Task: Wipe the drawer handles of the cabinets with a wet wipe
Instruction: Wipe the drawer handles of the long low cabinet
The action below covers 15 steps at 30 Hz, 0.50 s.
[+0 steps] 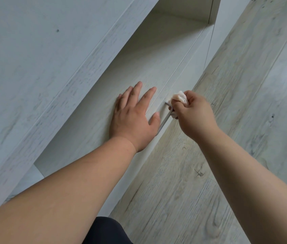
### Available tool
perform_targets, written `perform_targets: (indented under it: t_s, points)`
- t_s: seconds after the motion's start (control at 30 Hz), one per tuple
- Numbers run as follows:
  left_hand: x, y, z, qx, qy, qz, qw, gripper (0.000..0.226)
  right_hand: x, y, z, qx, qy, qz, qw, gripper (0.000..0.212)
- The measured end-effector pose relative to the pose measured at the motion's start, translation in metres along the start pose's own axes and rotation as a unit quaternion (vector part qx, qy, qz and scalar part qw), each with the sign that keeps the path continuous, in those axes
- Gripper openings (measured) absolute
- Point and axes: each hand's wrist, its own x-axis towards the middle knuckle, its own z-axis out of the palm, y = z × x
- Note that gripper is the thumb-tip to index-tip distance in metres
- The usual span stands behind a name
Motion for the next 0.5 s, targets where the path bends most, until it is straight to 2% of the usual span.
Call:
perform_targets:
  t_s: [0.1, 0.23, 0.4, 0.5]
  points:
    - [0.000, 0.000, 0.000, 0.001, -0.001, -0.001, 1.000, 0.073, -0.010, 0.000, 0.007, 0.016, 0.039, -0.024, 0.999, 0.031]
    - [0.000, 0.000, 0.001, 0.000, 0.002, 0.001, 1.000, 0.072, -0.013, 0.002, 0.012, 0.093, 0.032, -0.016, 0.995, 0.034]
    - [0.001, -0.001, 0.001, -0.003, 0.001, 0.001, 1.000, 0.072, -0.011, 0.002, 0.016, 0.002, 0.055, -0.074, 0.996, 0.022]
    - [0.000, -0.001, 0.001, -0.003, 0.000, 0.001, 1.000, 0.072, -0.009, 0.005, 0.013, 0.002, 0.038, -0.075, 0.996, 0.011]
